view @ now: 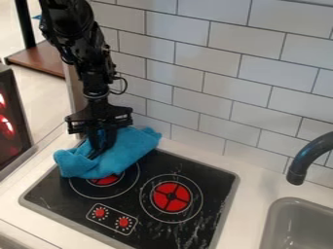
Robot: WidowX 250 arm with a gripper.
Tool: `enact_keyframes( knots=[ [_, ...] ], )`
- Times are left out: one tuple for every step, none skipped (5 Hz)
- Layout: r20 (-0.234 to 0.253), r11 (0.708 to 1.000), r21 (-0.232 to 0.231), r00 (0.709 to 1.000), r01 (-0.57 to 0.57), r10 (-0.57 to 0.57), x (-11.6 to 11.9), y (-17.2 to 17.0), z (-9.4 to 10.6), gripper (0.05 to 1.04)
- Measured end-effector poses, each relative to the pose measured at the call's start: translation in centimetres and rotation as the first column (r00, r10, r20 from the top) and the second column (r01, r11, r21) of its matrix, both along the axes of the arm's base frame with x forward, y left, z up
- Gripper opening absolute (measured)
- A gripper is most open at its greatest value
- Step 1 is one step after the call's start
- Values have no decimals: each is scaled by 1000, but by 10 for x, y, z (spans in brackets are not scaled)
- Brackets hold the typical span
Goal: Fold the cloth from right to left
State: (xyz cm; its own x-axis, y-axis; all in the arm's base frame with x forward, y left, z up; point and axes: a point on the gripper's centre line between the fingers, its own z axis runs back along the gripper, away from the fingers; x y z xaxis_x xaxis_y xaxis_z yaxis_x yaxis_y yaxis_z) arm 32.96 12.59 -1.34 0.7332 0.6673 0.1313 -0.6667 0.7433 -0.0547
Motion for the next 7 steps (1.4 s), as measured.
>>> enact_keyframes(
  knots=[
    [7,999,-26,1000,-18,19,-2,1,11,751],
    [30,999,-41,999,-15,17,-4,-4,24,999],
    [58,998,-59,998,-4,8,-6,-5,40,1012],
    [88,997,-80,996,-7,14,-12,-5,58,1003],
    [139,995,-95,990,-5,19,-21,-4,82,999],
    [147,995,-105,989,4,11,-27,-1,88,999],
    [146,995,-104,989,10,5,-27,-2,88,999]
  ],
)
